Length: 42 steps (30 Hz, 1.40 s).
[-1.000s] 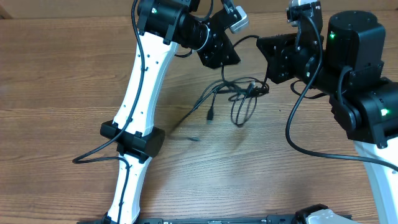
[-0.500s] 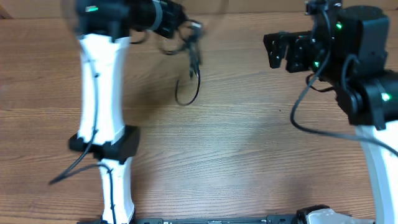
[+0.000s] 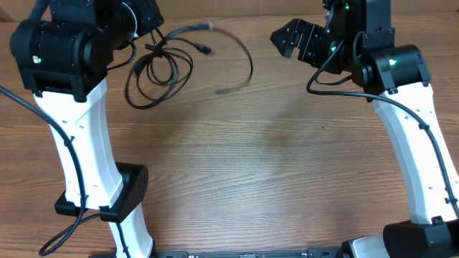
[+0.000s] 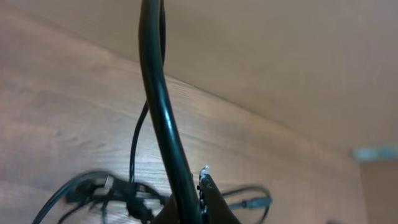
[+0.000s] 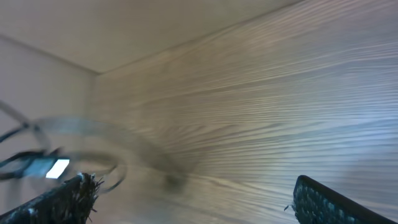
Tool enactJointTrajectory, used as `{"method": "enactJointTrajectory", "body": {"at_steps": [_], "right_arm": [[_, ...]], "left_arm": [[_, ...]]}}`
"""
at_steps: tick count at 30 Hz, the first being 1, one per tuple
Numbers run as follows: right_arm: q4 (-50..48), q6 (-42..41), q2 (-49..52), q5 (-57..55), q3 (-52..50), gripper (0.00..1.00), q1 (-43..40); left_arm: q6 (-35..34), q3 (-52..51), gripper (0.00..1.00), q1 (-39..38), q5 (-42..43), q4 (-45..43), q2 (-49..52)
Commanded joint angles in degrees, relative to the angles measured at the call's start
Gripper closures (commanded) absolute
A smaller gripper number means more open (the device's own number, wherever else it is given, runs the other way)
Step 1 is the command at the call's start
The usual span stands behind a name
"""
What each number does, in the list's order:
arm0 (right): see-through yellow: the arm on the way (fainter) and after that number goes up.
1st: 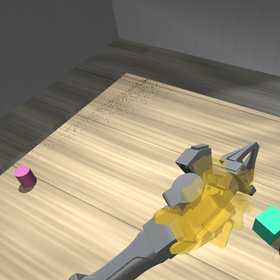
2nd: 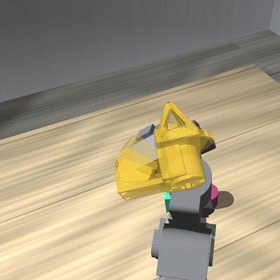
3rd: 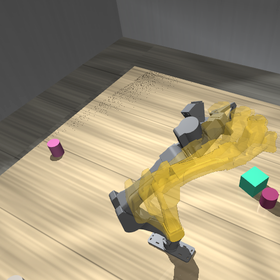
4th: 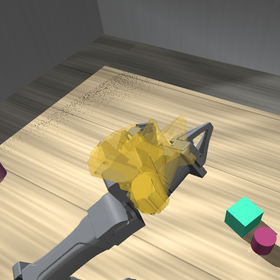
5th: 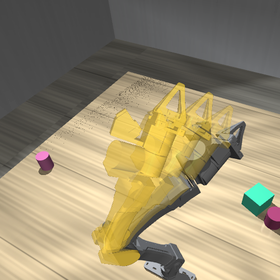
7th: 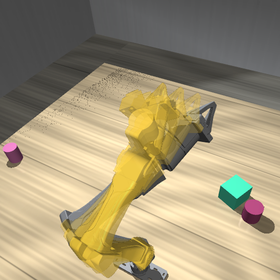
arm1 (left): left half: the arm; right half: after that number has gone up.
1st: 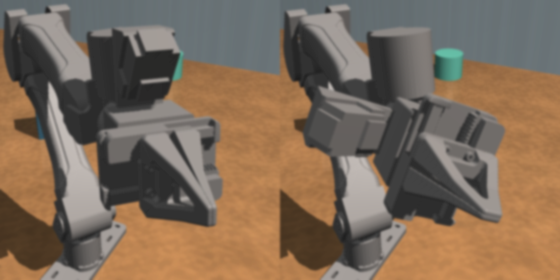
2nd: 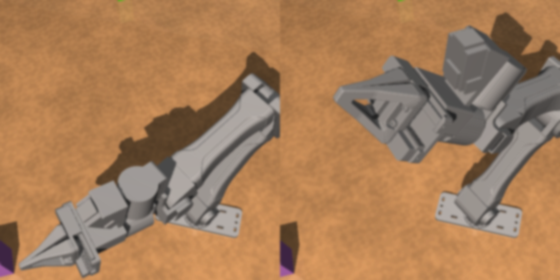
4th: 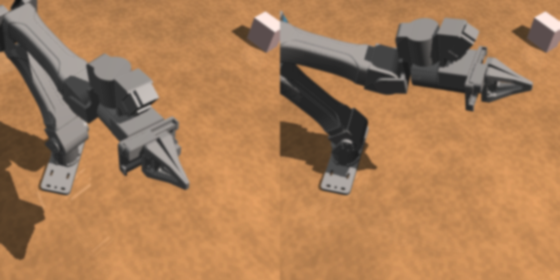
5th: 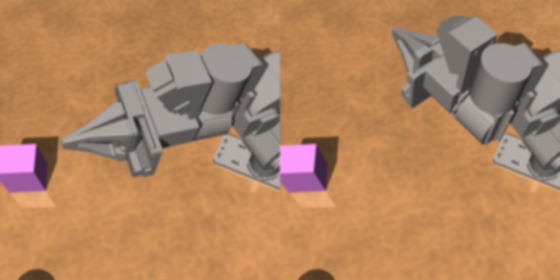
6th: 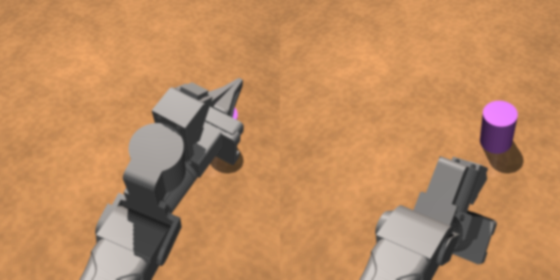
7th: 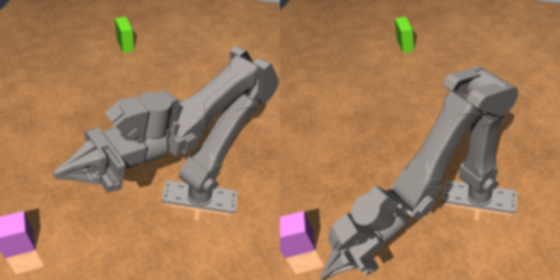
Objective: Untangle cables
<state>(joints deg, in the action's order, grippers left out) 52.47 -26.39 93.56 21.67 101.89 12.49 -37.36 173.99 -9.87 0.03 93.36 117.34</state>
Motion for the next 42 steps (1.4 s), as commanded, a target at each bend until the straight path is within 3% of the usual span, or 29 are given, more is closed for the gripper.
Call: {"method": "enactJointTrajectory", "body": {"at_steps": [1,12,17,19,22,23,24,26,29,35,42], "right_arm": [[-2.0,-2.8,-0.9,5.0,1.0,0.0,2.7],[-4.4,-5.1,-0.8,-8.1,1.0,0.04,11.0],[-4.2,-3.3,-0.8,-8.2,0.9,0.04,11.3],[-4.1,-1.8,-0.7,-8.2,0.9,0.04,11.3],[-4.0,-1.6,0.0,-8.3,0.9,0.04,11.3],[-4.0,-1.6,0.5,-8.9,0.9,0.07,11.3],[-4.0,-1.6,1.3,-10.3,0.9,0.17,11.3],[-4.2,-1.6,2.8,-10.5,0.8,0.21,11.3],[-4.6,-1.7,6.2,-9.4,0.8,0.2,12.0],[-7.7,-1.6,11.5,-8.6,0.8,0.14,15.0],[-10.7,-0.9,13.8,-8.6,0.8,0.12,18.3]], "left_arm": [[-15.3,0.1,0.96,0.0,-9.6,-0.2,0.0],[-28.9,-5.0,0.96,-3.3,-25.7,2.8,1.0],[-50.6,-7.5,0.95,-4.2,-19.1,2.6,3.7],[-55.5,-7.5,0.96,-4.3,-15.9,2.8,4.8],[-57.4,-7.5,0.96,-4.7,-15.2,2.7,6.5],[-57.9,-7.5,0.96,-4.9,-15.2,2.7,7.1],[-59.5,-7.5,0.95,-5.5,-15.3,2.5,7.8],[-61.2,-7.5,0.95,-6.0,-15.5,2.0,8.1],[-64.3,-7.4,0.96,-6.4,-15.0,1.7,8.1],[-64.4,-7.4,0.95,-7.0,-13.9,2.0,8.1],[-64.2,-7.4,0.96,-7.1,-13.7,2.0,8.1]]}}
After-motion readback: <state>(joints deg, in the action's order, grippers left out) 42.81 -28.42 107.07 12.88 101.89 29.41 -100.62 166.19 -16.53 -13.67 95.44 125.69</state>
